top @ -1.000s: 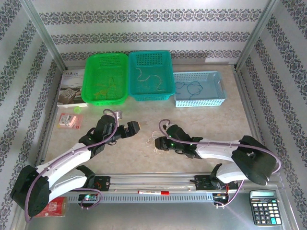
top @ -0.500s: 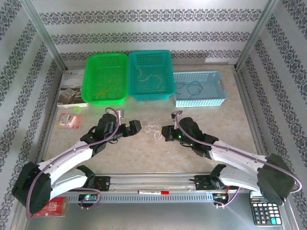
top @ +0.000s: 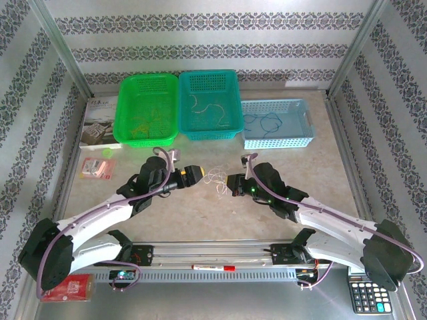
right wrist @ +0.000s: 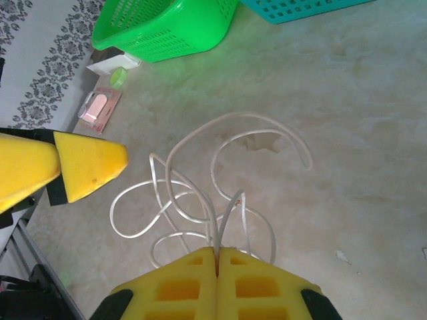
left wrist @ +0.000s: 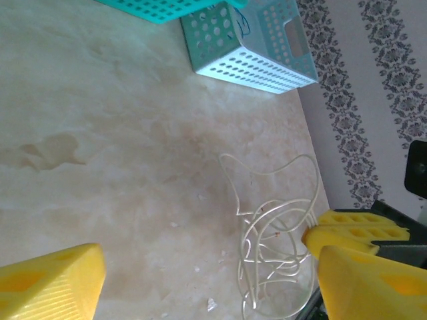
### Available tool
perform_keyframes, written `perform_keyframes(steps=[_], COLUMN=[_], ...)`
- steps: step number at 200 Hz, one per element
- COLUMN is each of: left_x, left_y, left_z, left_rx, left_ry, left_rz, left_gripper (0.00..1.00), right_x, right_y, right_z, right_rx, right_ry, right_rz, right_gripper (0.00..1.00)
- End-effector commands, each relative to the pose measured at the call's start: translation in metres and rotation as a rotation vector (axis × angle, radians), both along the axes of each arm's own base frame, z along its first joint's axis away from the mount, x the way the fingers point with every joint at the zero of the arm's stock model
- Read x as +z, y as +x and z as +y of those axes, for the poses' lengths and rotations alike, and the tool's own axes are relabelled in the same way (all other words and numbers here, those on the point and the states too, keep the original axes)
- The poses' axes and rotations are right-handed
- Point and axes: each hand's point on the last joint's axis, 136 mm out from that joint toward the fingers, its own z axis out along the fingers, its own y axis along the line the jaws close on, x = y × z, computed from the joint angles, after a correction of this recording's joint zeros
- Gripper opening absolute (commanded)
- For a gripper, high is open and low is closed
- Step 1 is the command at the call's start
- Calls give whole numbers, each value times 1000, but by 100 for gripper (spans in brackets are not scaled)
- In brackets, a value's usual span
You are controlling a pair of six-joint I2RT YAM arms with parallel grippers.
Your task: Untangle the cables
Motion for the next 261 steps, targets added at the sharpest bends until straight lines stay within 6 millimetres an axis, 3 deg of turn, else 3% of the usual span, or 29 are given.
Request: perform_keyframes(steps=[1, 73, 106, 135, 197, 239, 261], left_x=[23, 9, 10, 27, 107, 147, 155], left_y=[2, -2, 1, 4, 5, 2, 1], left_z=[-21, -47, -49, -49, -53, -53, -53], left_rx=[-47, -87, -79, -75, -100, -105, -114], left_ry=[-62, -40, -33, -30, -118, -206, -208], left_rz=[-58, -47, -53, -85, -222, -309, -329], left_gripper=[74, 48, 22, 0, 0, 0, 0], right_x=[13, 12, 10, -2, -58, -68, -68], right_y=[4, 2, 0, 0, -5, -6, -6], right_z=[1, -3, -6, -12, -20, -21, -20], right_rx=[2, -4, -12, -27, -41, -43, -42], right_ry=[18, 23, 23, 5, -86, -102, -104], right_rz=[-25, -27, -24, -6, 90, 109, 112], right_gripper=[0, 0, 0, 0, 0, 0, 28])
